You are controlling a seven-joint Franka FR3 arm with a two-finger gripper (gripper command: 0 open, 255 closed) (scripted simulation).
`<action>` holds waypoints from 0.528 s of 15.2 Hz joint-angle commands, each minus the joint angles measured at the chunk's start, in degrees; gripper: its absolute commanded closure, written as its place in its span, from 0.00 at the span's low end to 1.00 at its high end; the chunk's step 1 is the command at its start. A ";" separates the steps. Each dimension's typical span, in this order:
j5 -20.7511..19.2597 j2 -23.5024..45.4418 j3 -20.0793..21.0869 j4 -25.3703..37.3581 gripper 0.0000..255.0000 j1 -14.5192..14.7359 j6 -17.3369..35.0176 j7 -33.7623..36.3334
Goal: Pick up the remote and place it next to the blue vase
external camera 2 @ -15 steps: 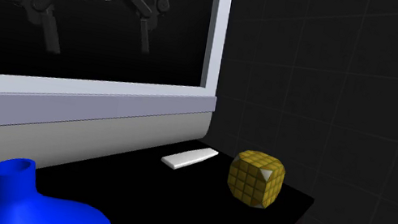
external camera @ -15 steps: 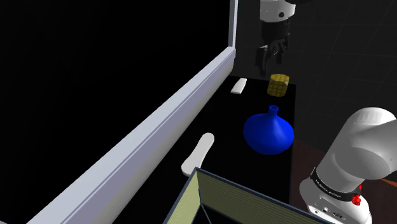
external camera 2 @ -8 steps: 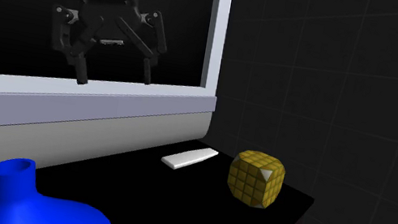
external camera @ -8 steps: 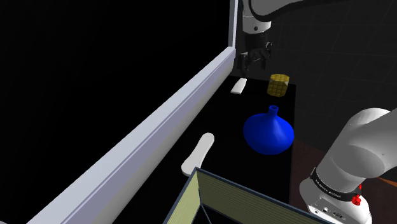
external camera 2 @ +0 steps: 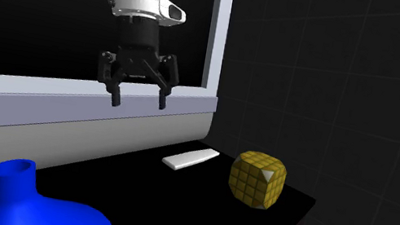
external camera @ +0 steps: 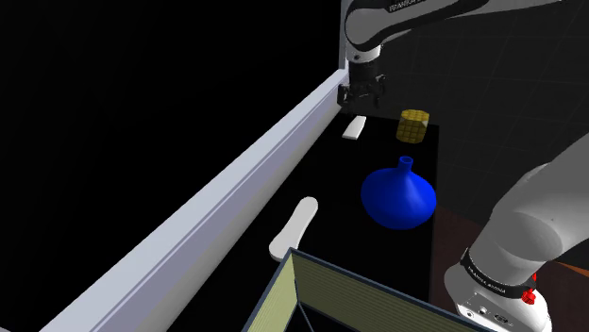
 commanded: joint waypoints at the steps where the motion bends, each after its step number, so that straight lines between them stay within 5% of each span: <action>1: 0.25 4.34 -0.61 2.27 0.00 -0.90 2.21 2.15; 8: 1.95 17.24 -3.39 10.50 0.00 -3.83 7.39 8.08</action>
